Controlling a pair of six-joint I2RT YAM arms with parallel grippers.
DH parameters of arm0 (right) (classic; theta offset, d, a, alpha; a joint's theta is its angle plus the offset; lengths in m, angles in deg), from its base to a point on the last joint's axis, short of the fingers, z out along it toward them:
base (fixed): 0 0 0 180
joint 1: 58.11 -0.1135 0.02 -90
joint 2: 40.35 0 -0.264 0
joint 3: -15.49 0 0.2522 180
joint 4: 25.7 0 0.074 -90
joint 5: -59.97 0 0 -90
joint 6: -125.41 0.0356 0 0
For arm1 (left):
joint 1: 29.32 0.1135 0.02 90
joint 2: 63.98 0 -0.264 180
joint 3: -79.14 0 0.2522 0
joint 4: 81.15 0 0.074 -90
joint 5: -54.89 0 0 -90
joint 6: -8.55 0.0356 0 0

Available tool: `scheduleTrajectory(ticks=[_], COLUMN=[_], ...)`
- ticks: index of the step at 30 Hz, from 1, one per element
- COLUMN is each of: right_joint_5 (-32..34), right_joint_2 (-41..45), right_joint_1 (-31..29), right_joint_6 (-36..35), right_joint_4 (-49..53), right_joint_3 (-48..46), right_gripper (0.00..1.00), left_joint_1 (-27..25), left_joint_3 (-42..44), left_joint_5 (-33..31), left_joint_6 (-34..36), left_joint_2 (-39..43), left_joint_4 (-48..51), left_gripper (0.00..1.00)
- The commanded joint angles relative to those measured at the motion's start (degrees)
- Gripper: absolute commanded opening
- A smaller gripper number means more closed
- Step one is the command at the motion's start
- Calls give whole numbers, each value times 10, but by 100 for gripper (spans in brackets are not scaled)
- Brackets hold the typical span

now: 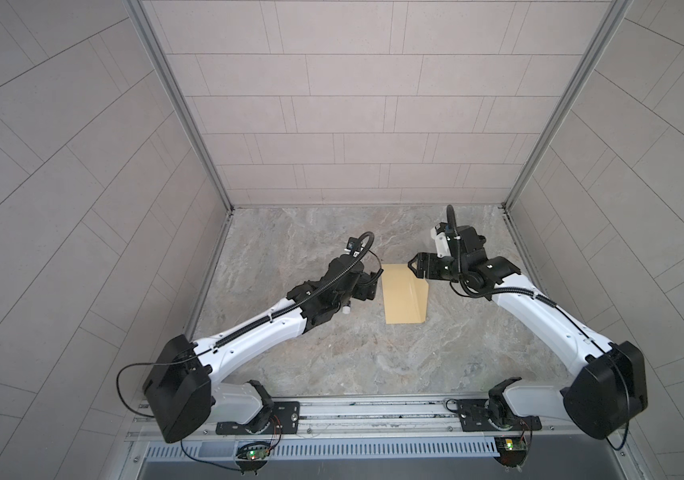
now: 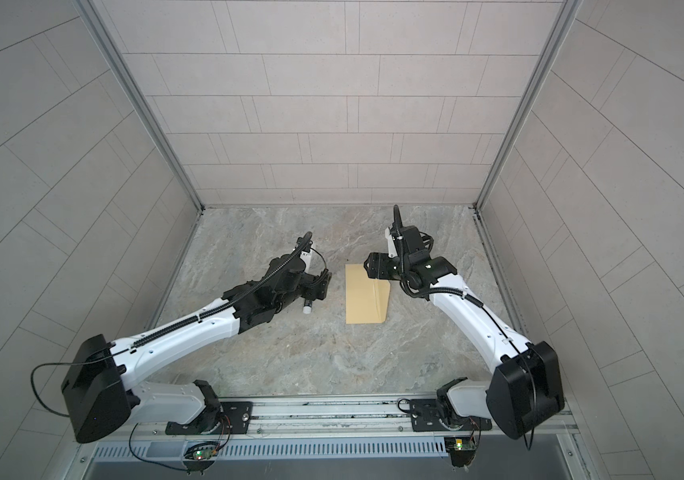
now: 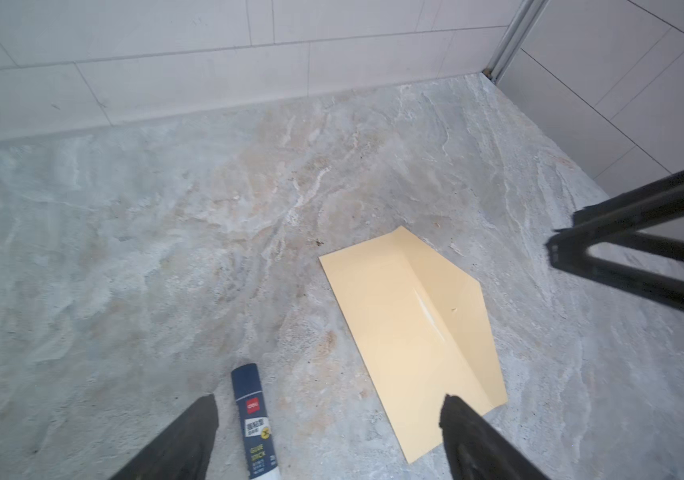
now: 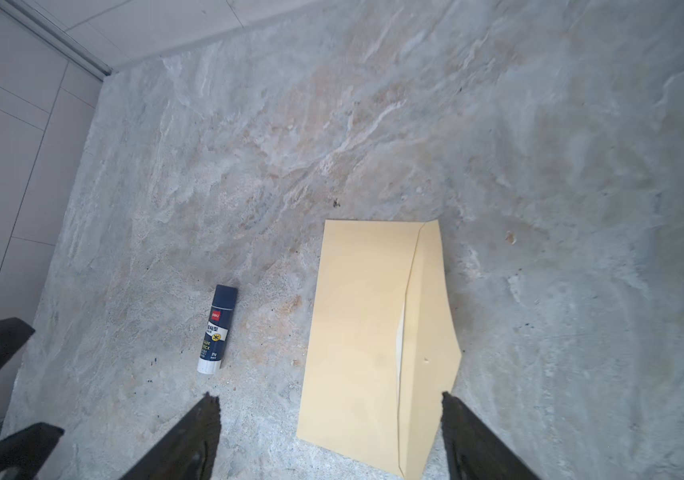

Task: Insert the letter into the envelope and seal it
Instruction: 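Open both grippers and lift them away from the envelope, then move the left gripper down to the blue glue stick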

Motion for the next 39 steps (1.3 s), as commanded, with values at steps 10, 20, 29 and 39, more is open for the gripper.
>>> scheduleTrajectory(ticks=[10, 20, 29, 39], right_joint_5=[16, -1, -16, -33], right_joint_2=[73, 73, 71, 61], right_joint_1=[56, 73, 78, 79], right_joint_6=[-35, -56, -65, -69], right_joint_4=[-1, -4, -11, -16], right_joint_3=[-59, -87, -96, -102], right_gripper=[99, 99, 99, 99], left_joint_1=[52, 63, 101, 117], left_joint_3=[-1, 2, 2, -17], left_joint_5=[-59, -97, -52, -16], left_joint_6=[-57, -61, -108, -94], left_joint_2=[4, -25, -55, -79], left_joint_4=[113, 113, 120, 143], left_gripper=[100, 100, 100, 100])
